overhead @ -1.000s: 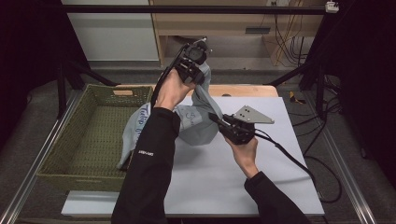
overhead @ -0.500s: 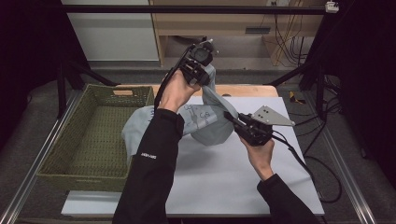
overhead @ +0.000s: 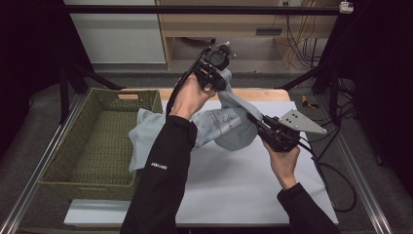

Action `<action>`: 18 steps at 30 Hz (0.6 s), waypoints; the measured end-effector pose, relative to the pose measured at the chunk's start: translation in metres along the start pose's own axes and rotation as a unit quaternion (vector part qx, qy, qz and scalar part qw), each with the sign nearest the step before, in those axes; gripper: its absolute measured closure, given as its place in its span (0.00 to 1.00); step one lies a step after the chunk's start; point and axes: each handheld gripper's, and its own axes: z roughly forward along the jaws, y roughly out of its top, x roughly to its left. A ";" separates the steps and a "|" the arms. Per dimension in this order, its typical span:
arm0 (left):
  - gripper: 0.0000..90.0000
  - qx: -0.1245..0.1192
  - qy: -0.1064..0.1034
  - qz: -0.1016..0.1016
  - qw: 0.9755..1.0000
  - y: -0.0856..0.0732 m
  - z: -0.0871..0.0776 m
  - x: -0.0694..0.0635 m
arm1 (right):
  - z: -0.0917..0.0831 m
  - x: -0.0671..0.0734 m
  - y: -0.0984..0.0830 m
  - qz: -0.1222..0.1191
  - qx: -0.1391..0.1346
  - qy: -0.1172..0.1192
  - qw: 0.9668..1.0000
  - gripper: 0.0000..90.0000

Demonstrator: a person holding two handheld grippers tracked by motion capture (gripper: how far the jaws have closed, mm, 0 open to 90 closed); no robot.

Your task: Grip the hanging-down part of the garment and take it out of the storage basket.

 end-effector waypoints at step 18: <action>0.90 -0.004 -0.003 0.006 1.000 -0.004 -0.004 -0.001 | 0.002 0.011 -0.026 0.000 0.015 0.032 0.999 0.53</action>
